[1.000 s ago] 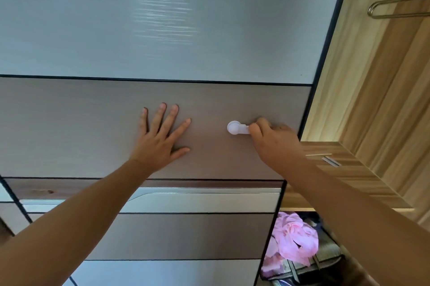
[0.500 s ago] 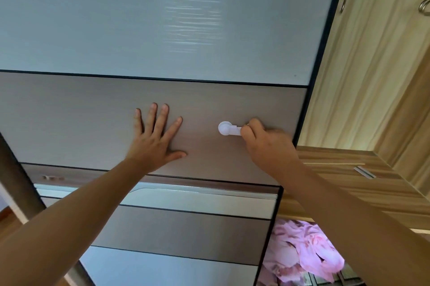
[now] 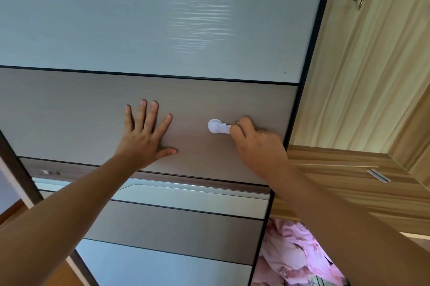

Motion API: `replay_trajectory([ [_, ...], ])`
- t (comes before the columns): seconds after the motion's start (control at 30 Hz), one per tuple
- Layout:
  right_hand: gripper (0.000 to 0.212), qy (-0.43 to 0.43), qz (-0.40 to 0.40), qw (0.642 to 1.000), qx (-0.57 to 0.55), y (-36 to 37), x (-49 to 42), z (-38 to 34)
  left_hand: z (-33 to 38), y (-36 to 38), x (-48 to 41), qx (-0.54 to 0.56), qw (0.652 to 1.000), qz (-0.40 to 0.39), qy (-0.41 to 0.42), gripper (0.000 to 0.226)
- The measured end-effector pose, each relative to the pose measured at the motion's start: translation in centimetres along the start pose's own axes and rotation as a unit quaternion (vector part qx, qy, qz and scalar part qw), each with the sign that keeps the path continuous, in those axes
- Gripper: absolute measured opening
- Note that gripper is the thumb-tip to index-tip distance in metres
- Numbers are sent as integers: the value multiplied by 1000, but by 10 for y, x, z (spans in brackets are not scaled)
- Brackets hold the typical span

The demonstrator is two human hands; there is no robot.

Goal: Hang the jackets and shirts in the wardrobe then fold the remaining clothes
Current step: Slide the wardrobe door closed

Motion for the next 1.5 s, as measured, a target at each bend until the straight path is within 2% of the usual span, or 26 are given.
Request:
replay_trajectory([
  [0.47, 17, -11, -20, 999, -32, 8, -16, -17, -24, 4, 8, -8, 1000, -27, -14, 110],
  [0.67, 21, 3, -38, 998, -41, 7, -15, -18, -26, 1, 7, -4, 996, -84, -37, 108],
  [0.8, 32, 13, -61, 997, -52, 5, -14, -19, -22, -3, 9, -23, 985, -158, -60, 103],
  [0.97, 56, 13, -73, 992, -99, 1, -11, -20, -16, -28, 20, -43, 982, -175, -62, 97],
  [1.07, 69, 36, -68, 989, -123, 0, -5, -21, -13, -47, 29, -12, 972, -207, -109, 98],
  [1.2, 66, 71, -114, 976, -170, -5, 7, -26, -16, -77, 58, -11, 945, -249, -210, 94],
  [1.3, 38, 53, -195, 946, -252, 1, 22, -47, -23, -95, 97, 0, 895, -334, -294, 78],
  [1.37, 23, 2, -242, 908, -342, 5, 26, -71, -25, -111, 130, -5, 856, -389, -339, 70],
  [1.5, 40, -74, -306, 836, -450, 6, 22, -112, -31, -155, 197, -10, 790, -443, -424, 60],
])
Point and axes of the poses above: each hand's wrist, its own x-axis away from the middle knuckle, its own y-axis out of the palm, z = x × y, the point moved 8 cm from there along -x, towards the middle knuckle, and after that the axes turned 10 degrees about -y, right-handed, at the moved point
